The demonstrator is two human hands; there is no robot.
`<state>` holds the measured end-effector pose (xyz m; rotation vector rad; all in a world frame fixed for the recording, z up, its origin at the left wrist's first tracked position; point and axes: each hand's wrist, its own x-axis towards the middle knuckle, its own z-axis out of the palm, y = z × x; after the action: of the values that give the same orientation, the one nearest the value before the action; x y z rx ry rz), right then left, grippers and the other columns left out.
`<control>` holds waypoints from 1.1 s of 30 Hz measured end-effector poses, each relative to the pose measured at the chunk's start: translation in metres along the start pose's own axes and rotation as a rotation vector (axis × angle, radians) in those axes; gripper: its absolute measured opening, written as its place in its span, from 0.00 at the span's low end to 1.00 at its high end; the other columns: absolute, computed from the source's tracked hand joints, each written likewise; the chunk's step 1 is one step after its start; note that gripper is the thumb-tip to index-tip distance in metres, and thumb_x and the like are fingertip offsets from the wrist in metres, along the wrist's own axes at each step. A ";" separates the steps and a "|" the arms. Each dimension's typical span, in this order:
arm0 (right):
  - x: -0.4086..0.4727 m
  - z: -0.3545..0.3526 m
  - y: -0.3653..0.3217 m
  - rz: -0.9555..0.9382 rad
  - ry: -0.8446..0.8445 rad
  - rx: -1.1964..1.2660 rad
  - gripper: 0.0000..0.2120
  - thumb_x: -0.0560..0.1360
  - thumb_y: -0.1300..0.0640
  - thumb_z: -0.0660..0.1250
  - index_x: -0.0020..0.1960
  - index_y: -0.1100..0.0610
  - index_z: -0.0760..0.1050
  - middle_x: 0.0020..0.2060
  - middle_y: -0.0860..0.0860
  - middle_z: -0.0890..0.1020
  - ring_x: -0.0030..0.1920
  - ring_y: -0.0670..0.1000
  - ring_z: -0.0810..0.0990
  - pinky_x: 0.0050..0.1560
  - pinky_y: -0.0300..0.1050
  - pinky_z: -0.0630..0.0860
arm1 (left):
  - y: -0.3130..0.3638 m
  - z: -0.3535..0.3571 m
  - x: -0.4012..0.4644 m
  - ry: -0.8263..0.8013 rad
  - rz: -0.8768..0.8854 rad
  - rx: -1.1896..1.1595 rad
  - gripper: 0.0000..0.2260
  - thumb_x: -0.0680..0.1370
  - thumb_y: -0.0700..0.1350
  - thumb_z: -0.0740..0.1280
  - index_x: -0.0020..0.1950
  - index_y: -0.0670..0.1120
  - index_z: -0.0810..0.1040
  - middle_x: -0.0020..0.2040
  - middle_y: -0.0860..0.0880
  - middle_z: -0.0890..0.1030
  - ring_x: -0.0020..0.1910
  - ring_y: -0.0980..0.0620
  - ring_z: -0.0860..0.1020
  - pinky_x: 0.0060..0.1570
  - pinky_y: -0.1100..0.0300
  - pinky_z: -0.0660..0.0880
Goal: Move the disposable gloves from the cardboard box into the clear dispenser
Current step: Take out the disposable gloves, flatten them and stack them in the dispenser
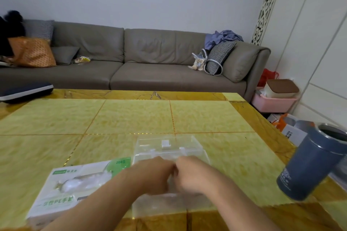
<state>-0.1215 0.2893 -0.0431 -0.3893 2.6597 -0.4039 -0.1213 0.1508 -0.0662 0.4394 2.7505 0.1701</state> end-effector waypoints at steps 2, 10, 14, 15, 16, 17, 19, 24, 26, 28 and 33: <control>0.001 0.000 -0.001 0.037 -0.060 -0.031 0.10 0.79 0.56 0.61 0.52 0.55 0.80 0.39 0.52 0.77 0.47 0.57 0.82 0.41 0.45 0.74 | -0.003 -0.002 0.000 -0.030 0.020 -0.025 0.16 0.80 0.47 0.67 0.68 0.55 0.75 0.59 0.48 0.83 0.56 0.45 0.81 0.54 0.53 0.78; 0.008 -0.003 -0.010 0.132 -0.227 -0.159 0.15 0.74 0.55 0.66 0.60 0.50 0.79 0.58 0.54 0.81 0.56 0.54 0.79 0.55 0.50 0.80 | -0.008 -0.011 -0.008 -0.206 -0.051 0.099 0.33 0.75 0.47 0.75 0.73 0.57 0.60 0.44 0.53 0.75 0.46 0.46 0.81 0.46 0.50 0.80; 0.003 -0.005 -0.013 0.139 -0.244 -0.183 0.23 0.79 0.57 0.63 0.74 0.51 0.71 0.77 0.57 0.68 0.77 0.58 0.68 0.65 0.54 0.76 | -0.005 -0.016 -0.018 -0.147 0.019 0.223 0.32 0.77 0.45 0.73 0.77 0.55 0.62 0.56 0.48 0.80 0.49 0.45 0.77 0.45 0.52 0.73; 0.002 -0.004 -0.013 0.168 -0.234 -0.181 0.25 0.80 0.58 0.62 0.77 0.53 0.68 0.81 0.57 0.61 0.77 0.58 0.69 0.64 0.53 0.76 | -0.006 -0.018 -0.021 -0.134 0.042 0.205 0.31 0.77 0.44 0.73 0.77 0.55 0.64 0.59 0.49 0.81 0.53 0.45 0.79 0.46 0.53 0.74; 0.002 -0.003 -0.013 0.197 -0.215 -0.167 0.28 0.80 0.59 0.61 0.80 0.54 0.64 0.82 0.58 0.57 0.74 0.59 0.73 0.61 0.53 0.76 | -0.007 -0.021 -0.024 -0.109 0.066 0.143 0.29 0.78 0.43 0.71 0.77 0.55 0.66 0.60 0.50 0.82 0.56 0.47 0.80 0.49 0.53 0.77; 0.001 0.000 -0.013 0.209 -0.184 -0.153 0.29 0.80 0.60 0.60 0.81 0.55 0.63 0.82 0.58 0.58 0.68 0.59 0.78 0.59 0.52 0.78 | -0.009 -0.023 -0.030 -0.066 0.083 0.036 0.26 0.80 0.41 0.68 0.76 0.55 0.68 0.60 0.52 0.83 0.56 0.50 0.80 0.53 0.54 0.78; -0.001 0.002 -0.012 0.188 -0.087 -0.136 0.28 0.79 0.62 0.59 0.79 0.55 0.68 0.74 0.56 0.73 0.60 0.55 0.82 0.59 0.49 0.80 | -0.014 -0.026 -0.045 0.098 0.105 -0.214 0.20 0.81 0.38 0.63 0.70 0.56 0.76 0.55 0.58 0.84 0.52 0.60 0.81 0.56 0.58 0.80; -0.014 -0.001 -0.021 0.106 0.227 -0.151 0.13 0.75 0.63 0.58 0.51 0.51 0.77 0.46 0.49 0.81 0.46 0.52 0.82 0.47 0.47 0.81 | -0.058 -0.018 -0.097 0.637 -0.077 -0.525 0.11 0.82 0.42 0.66 0.54 0.58 0.82 0.45 0.61 0.83 0.46 0.65 0.80 0.48 0.63 0.80; -0.019 0.000 -0.031 0.076 0.337 -0.135 0.13 0.75 0.63 0.58 0.51 0.50 0.77 0.46 0.49 0.80 0.46 0.53 0.82 0.49 0.51 0.82 | -0.085 -0.008 -0.118 0.708 -0.219 -0.461 0.08 0.82 0.44 0.67 0.52 0.58 0.81 0.45 0.61 0.82 0.43 0.63 0.80 0.42 0.64 0.80; -0.022 0.003 -0.043 0.015 0.437 -0.080 0.14 0.75 0.65 0.58 0.53 0.50 0.77 0.48 0.48 0.80 0.48 0.51 0.81 0.51 0.51 0.82 | -0.107 0.003 -0.135 0.677 -0.333 -0.377 0.05 0.81 0.48 0.69 0.49 0.60 0.78 0.45 0.59 0.81 0.41 0.62 0.79 0.39 0.66 0.77; -0.031 0.026 -0.084 -0.369 0.518 -0.092 0.23 0.78 0.66 0.61 0.70 0.49 0.71 0.62 0.43 0.73 0.62 0.45 0.71 0.68 0.44 0.74 | -0.124 0.014 -0.146 0.523 -0.448 -0.292 0.05 0.76 0.57 0.73 0.45 0.58 0.82 0.43 0.60 0.79 0.40 0.62 0.78 0.39 0.63 0.77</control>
<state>-0.0656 0.2171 -0.0260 -0.9213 3.1146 -0.5567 -0.0212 -0.0119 -0.0538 -0.3510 3.1596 0.6356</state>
